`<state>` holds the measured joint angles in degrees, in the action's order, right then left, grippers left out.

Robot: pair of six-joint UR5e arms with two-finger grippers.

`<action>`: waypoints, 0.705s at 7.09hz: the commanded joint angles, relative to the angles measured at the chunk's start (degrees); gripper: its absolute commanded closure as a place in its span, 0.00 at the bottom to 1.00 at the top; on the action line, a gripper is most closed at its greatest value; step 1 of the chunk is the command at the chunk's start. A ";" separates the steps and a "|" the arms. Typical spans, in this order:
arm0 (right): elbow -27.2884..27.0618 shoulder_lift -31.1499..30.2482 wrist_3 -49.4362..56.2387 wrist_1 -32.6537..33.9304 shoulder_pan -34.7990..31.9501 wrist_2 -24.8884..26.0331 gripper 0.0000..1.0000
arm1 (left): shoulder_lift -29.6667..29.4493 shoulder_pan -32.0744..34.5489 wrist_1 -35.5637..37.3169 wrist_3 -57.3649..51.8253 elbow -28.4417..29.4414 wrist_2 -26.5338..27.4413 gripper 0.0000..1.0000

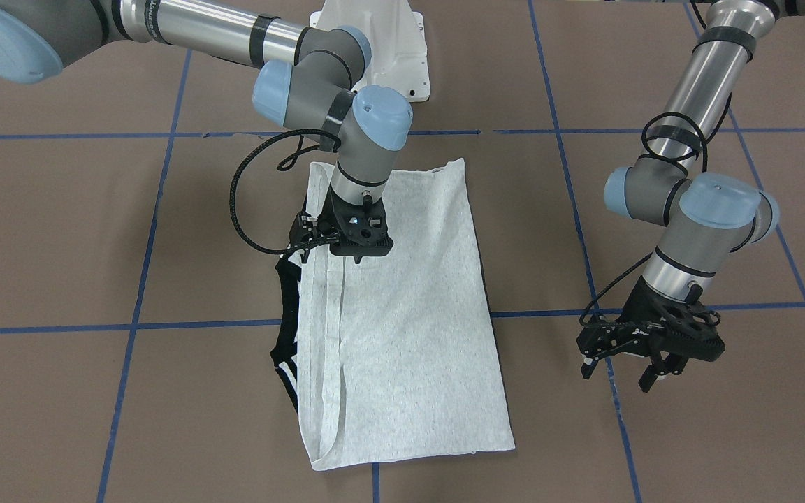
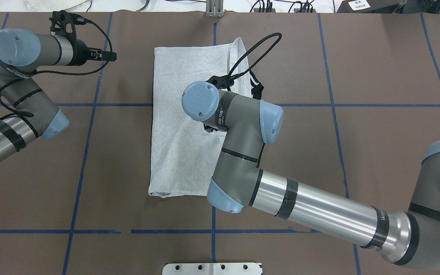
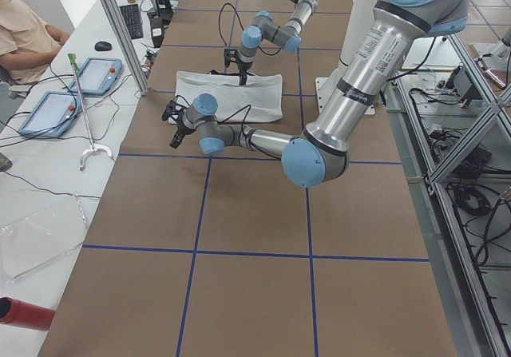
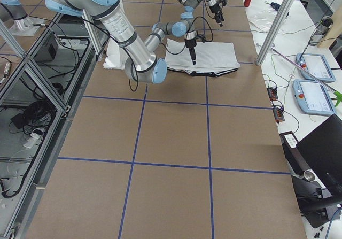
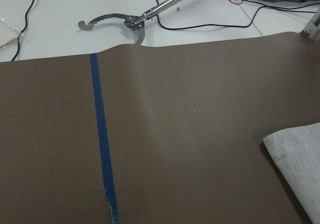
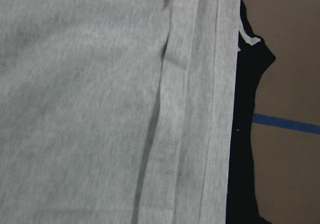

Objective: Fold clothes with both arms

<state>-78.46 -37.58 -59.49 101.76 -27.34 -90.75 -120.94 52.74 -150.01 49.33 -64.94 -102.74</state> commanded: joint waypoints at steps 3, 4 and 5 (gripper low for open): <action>-9.07 -4.86 -0.01 7.13 3.78 -1.80 0.00 | 0.00 0.00 -0.28 0.07 0.08 0.00 0.00; -8.99 -4.96 -0.01 7.22 4.05 -1.80 0.00 | 0.00 -0.09 -0.37 0.07 0.08 0.00 0.00; -8.99 -5.48 -0.01 7.23 4.23 -1.80 0.00 | 0.00 -0.09 -0.71 0.07 0.08 0.00 0.00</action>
<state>-87.26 -42.43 -59.50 108.80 -23.46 -92.55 -120.94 52.68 -150.43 49.39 -64.87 -102.74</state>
